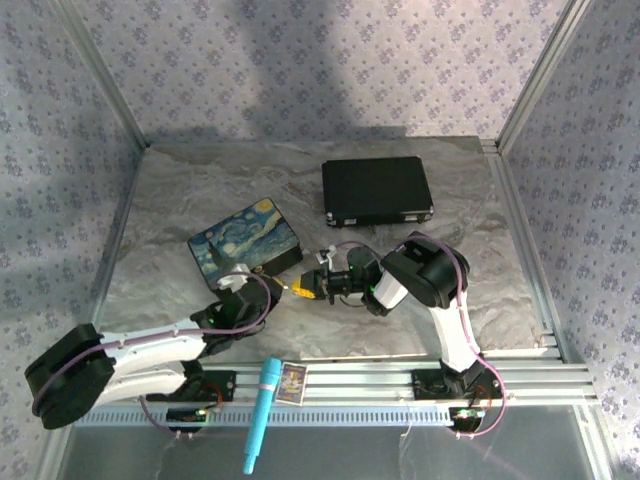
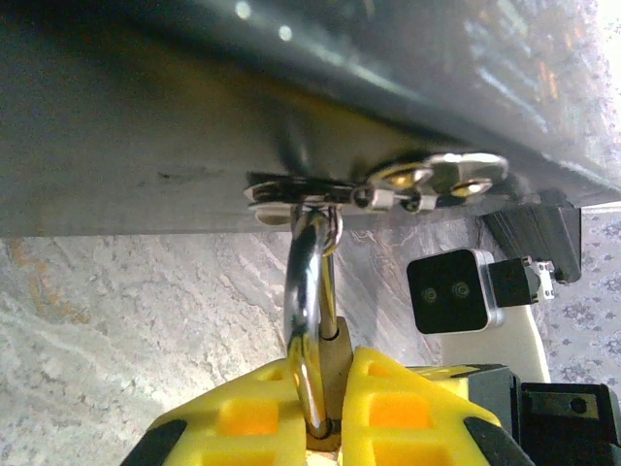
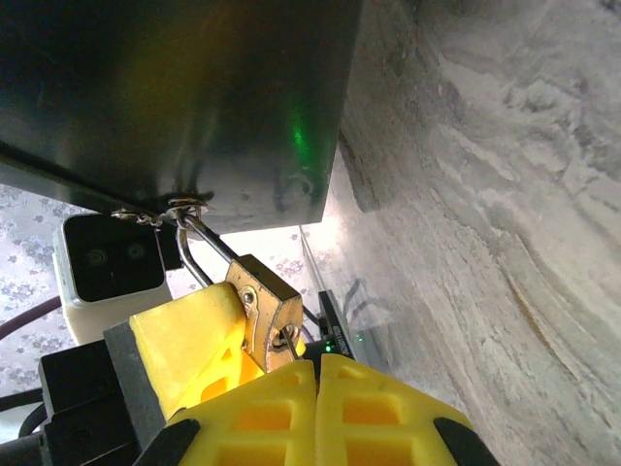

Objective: Unlock a padlock with a key

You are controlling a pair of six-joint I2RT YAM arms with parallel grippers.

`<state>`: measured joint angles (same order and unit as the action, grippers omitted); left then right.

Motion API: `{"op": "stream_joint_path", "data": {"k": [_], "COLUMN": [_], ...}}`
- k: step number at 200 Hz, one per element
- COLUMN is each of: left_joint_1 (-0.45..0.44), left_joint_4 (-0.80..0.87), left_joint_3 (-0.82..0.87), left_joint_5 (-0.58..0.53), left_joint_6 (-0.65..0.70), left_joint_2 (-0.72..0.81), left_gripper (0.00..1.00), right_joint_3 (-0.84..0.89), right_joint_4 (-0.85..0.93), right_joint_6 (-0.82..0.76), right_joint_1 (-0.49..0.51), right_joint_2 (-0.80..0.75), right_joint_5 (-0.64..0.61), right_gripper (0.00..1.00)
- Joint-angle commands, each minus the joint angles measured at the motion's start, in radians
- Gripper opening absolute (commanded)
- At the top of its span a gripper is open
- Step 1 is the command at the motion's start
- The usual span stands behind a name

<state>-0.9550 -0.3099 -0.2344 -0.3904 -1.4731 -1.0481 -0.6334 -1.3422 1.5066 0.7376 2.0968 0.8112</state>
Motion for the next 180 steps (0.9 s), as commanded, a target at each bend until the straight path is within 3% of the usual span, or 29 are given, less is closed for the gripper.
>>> {"op": "stream_joint_path", "data": {"k": [1,53,180], "left_joint_1": [-0.011,0.008,0.028], "left_joint_4": [-0.189,-0.175,-0.128], "left_joint_3": [-0.039,-0.061,-0.075], "left_joint_5": [0.138,0.162,0.159], "left_joint_6": [0.021,0.028,0.029], "left_joint_2": [-0.008,-0.036,-0.071], "left_gripper": [0.00,0.00,0.13], "right_joint_3": [-0.053,-0.057,-0.054], "right_joint_4": [-0.047,-0.047,-0.047], "right_joint_6": [0.018,0.020,0.009], "right_joint_1": [0.007,0.005,0.027], "right_joint_2": [0.010,-0.008,-0.021], "right_joint_5": [0.027,0.042,0.031], "right_gripper": [0.00,0.00,0.00]}}
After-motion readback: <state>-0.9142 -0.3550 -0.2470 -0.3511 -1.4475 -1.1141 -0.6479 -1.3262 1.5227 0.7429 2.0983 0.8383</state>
